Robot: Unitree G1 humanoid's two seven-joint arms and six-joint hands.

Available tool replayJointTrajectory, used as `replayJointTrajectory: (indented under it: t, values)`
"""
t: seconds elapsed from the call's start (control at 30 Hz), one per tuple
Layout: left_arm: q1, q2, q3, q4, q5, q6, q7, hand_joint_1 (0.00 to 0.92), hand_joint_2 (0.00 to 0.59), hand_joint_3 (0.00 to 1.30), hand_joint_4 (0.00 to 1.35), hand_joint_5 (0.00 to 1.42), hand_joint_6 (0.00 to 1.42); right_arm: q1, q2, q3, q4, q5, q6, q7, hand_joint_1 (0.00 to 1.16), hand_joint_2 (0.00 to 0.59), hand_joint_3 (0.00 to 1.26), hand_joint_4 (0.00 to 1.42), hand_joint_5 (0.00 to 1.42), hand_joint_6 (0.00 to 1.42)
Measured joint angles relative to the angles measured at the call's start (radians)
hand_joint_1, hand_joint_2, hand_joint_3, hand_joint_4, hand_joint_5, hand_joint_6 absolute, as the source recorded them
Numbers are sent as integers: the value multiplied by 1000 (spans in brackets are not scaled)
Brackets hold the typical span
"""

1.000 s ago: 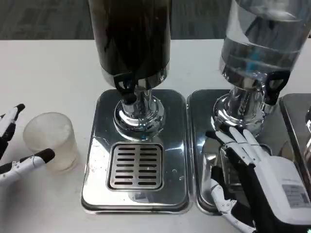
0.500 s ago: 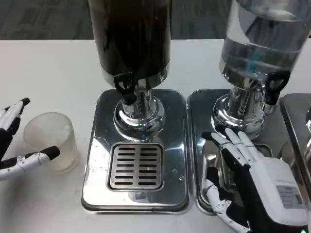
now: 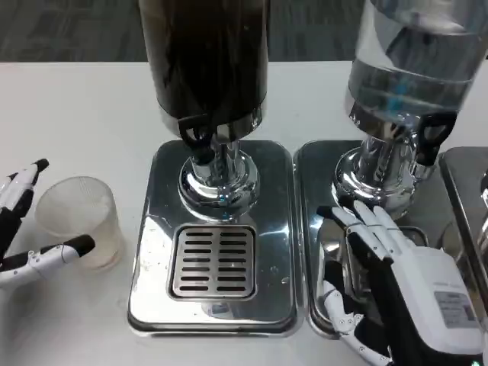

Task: Grasp the cup under the faucet to collect the drink, then remove the cup.

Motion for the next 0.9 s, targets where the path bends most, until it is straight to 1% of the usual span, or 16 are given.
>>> replayJointTrajectory:
  t: [0.43,0.57,0.73,0.8,0.9]
  values:
    - [-36,-17,-35,46,0,-16,4,30,7,0,0,1,84,-7,0,3,7,4,2,-1,452,586,206,95,72,211]
    - [-43,-24,-38,59,0,-16,4,31,14,0,0,38,87,-8,0,5,10,8,2,-4,452,586,207,96,72,211]
    - [-67,-29,-51,81,0,-16,4,33,17,0,0,43,95,-7,0,5,10,14,2,-5,452,586,208,96,73,211]
    - [-76,-34,-62,88,0,-16,4,49,32,0,0,48,111,-8,0,5,11,14,2,-6,452,586,208,96,73,211]
    - [-81,-48,-69,97,0,-15,4,66,37,0,0,51,118,-8,0,5,11,15,3,-6,452,586,209,96,73,213]
